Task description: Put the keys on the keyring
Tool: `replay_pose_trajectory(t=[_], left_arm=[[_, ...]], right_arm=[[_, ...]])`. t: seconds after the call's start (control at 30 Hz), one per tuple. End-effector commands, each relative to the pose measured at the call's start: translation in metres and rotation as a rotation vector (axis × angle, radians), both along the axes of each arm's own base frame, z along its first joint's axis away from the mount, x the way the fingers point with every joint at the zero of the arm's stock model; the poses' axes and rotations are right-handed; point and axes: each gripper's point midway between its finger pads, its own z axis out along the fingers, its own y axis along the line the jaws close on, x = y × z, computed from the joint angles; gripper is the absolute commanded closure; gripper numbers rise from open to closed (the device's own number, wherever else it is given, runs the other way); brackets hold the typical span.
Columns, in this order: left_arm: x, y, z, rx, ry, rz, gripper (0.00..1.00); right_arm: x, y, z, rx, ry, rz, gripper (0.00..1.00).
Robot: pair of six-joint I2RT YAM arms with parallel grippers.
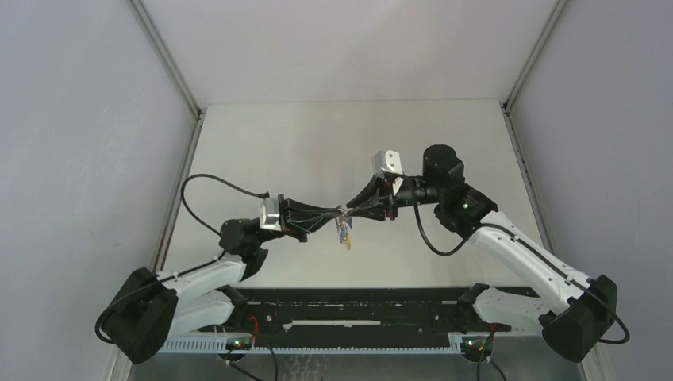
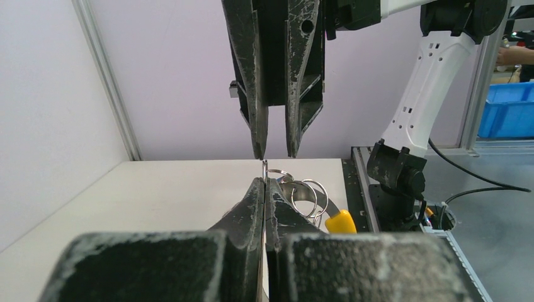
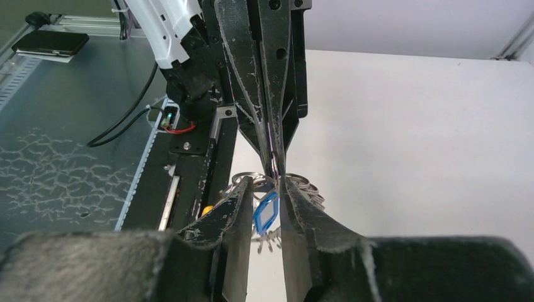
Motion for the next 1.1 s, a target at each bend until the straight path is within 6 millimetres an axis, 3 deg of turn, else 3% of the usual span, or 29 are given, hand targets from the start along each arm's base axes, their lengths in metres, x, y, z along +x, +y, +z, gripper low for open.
replay_pose_trajectory(t=[0.0, 0.5, 0.93, 1.07], left_arm=[[-0.007, 0.005, 0.029, -0.077, -0.077, -0.001, 0.99], [-0.016, 0.006, 0.037, -0.093, -0.103, -0.021, 1.0], [-0.018, 0.0, 0.033, -0.077, -0.082, -0.052, 1.0], [-0.018, -0.001, 0.03, -0.069, -0.067, -0.061, 0.93]], right_arm=[[0.001, 0.004, 0.014, 0.048, -0.019, 0.035, 0.79], [-0.001, 0.01, -0.002, 0.028, -0.002, 0.107, 0.85], [-0.009, 0.01, 0.004, 0.051, -0.051, 0.167, 1.0], [-0.009, 0.006, 0.005, 0.049, -0.073, 0.156, 1.0]])
